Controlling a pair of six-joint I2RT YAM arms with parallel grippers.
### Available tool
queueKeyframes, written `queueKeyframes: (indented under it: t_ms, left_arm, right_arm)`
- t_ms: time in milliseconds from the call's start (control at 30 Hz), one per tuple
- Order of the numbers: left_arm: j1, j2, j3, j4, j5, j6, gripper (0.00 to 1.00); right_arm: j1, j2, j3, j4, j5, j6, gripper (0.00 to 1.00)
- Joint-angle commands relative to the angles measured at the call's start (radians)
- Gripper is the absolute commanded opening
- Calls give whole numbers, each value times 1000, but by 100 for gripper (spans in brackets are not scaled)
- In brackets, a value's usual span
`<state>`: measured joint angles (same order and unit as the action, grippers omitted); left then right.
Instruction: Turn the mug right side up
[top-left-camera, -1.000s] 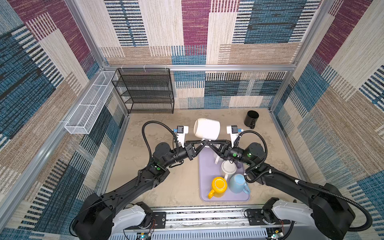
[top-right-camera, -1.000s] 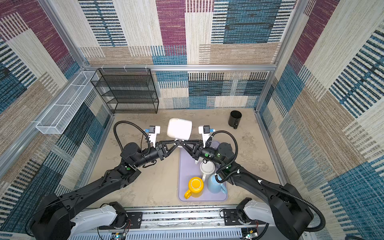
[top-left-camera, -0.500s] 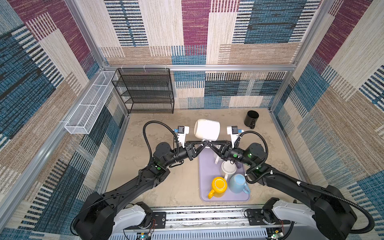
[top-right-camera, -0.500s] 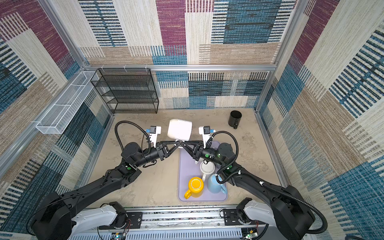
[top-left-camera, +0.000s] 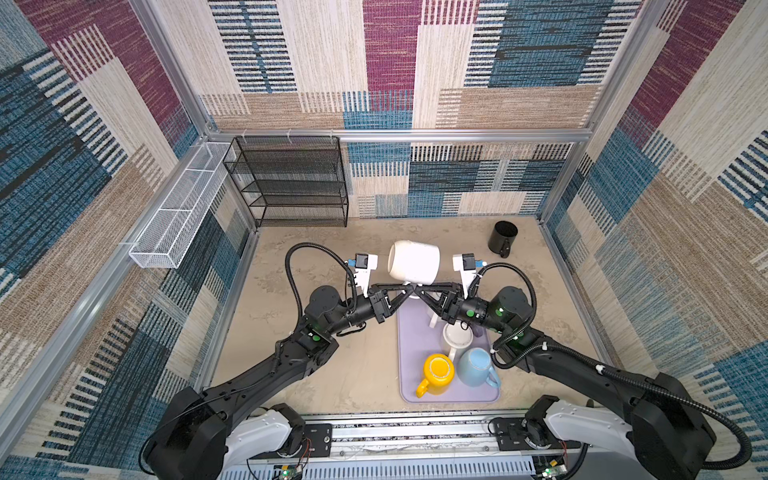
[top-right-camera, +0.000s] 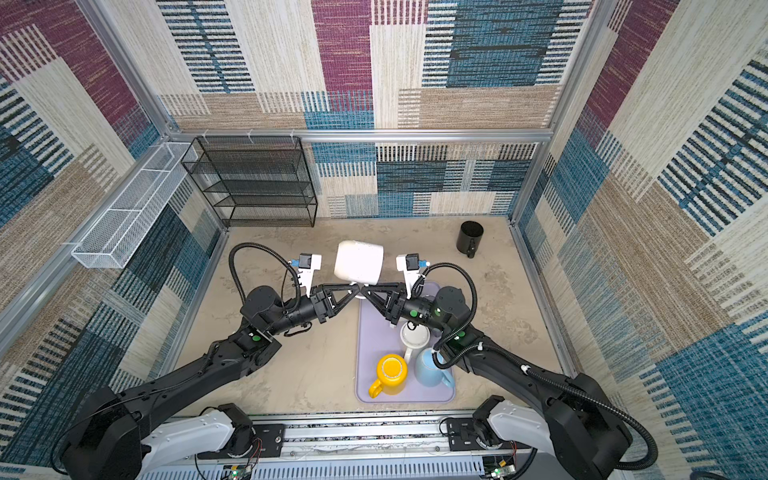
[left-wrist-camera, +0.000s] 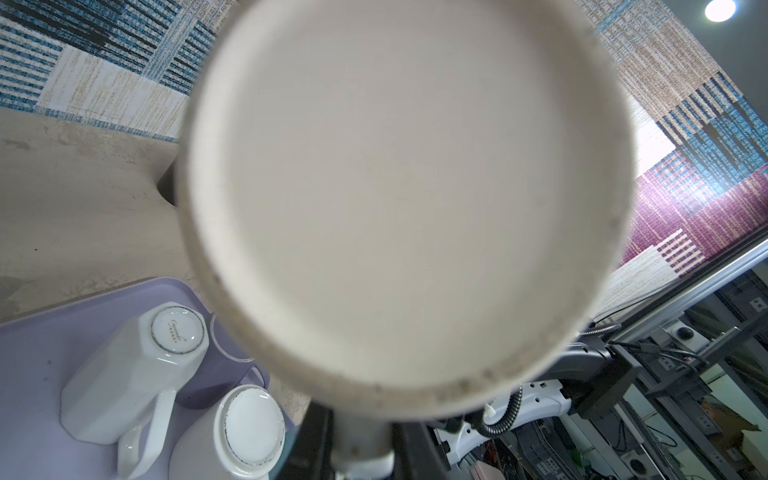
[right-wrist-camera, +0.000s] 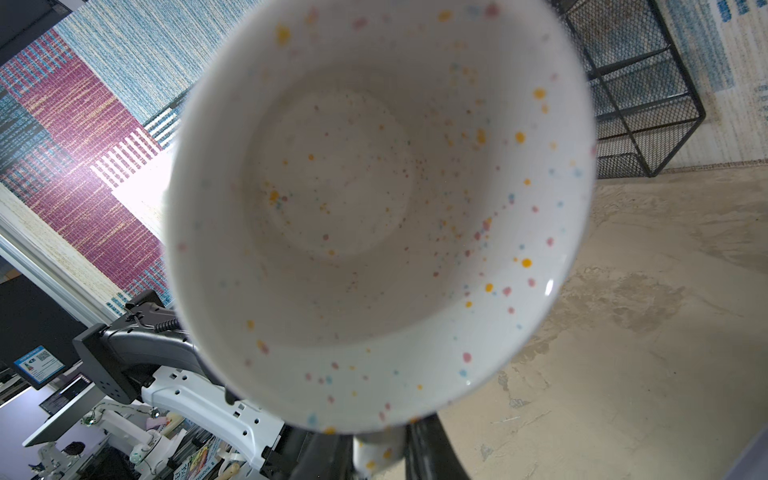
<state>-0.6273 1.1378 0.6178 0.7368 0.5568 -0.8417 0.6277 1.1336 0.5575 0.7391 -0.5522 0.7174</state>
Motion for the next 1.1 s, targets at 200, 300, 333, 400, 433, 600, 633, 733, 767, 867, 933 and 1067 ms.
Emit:
queueKeyframes:
  t_ms: [200, 300, 333, 400, 433, 600, 633, 733, 767, 867, 933, 1067]
  left_arm:
    - [17, -15, -4, 89, -53, 9, 23]
    - [18, -16, -5, 89, -52, 7, 27]
    - [19, -16, -4, 90, -50, 6, 27]
    - [19, -15, -1, 91, -45, 6, 26]
    - [19, -12, -2, 92, -42, 4, 26]
    - [18, 5, 8, 96, -18, -2, 25]
    - [18, 11, 11, 98, -11, -6, 24]
    - [18, 27, 19, 100, 4, -10, 24]
    - [18, 33, 23, 101, 9, -13, 25]
    - [18, 50, 30, 104, 14, -21, 25]
    - [18, 59, 34, 110, 14, -25, 25]
    - [18, 63, 35, 113, 43, -25, 18]
  right_arm:
    - [-3, -14, -3, 16, 4, -15, 7]
    - [-3, -14, -2, 9, 5, -18, 7]
    - [-4, -15, -2, 9, 4, -18, 7]
    - [-3, -13, -2, 9, 3, -18, 7]
    - [-3, -13, -2, 9, 3, -18, 7]
    - [-2, -8, 2, 11, -2, -19, 7]
    - [-3, -7, 4, 11, -2, -19, 7]
    - [-2, -2, 6, 13, -7, -19, 7]
    - [-2, -2, 8, 13, -7, -19, 7]
    - [-1, 2, 12, 9, -9, -22, 7]
    - [-1, 2, 16, 5, -9, -25, 7]
    - [0, 2, 22, -6, -8, -30, 7]
